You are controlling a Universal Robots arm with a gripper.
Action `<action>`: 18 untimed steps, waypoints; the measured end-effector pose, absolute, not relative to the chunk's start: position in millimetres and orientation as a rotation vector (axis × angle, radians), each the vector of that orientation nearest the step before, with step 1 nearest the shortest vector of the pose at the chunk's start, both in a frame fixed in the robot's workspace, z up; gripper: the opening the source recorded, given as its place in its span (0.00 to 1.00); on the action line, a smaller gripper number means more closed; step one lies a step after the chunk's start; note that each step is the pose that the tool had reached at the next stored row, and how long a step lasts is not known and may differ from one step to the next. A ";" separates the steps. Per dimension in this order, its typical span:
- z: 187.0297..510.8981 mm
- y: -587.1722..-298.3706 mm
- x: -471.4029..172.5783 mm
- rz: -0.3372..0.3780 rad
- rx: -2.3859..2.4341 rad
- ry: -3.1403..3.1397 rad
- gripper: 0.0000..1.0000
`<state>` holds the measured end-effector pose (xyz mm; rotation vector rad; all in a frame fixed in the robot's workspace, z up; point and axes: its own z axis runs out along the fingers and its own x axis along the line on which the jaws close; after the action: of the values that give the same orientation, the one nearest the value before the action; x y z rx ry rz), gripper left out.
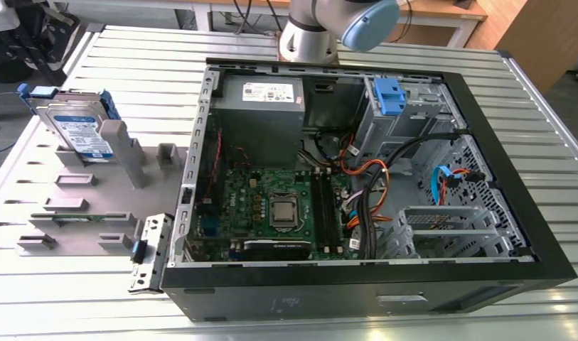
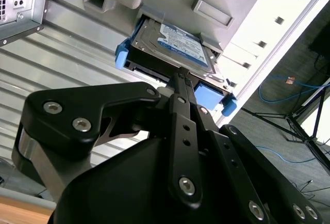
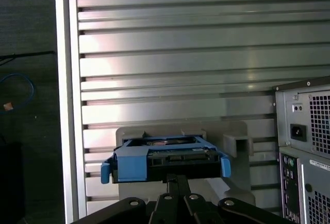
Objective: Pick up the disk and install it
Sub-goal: 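Reach for the disk, then pick up the disk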
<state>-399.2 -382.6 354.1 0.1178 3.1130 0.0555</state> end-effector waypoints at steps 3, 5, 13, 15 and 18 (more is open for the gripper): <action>352.8 -382.5 -399.3 0.056 0.118 3.113 0.11; 352.8 -382.5 -399.3 0.056 0.118 3.113 0.11; 352.8 -382.5 -399.3 0.056 0.118 3.113 0.11; 352.8 -382.5 -399.3 0.056 0.114 3.113 0.11; 352.8 -382.5 -399.3 0.057 0.054 3.116 0.11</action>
<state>-399.3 -382.5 352.8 0.0537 3.1159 0.0566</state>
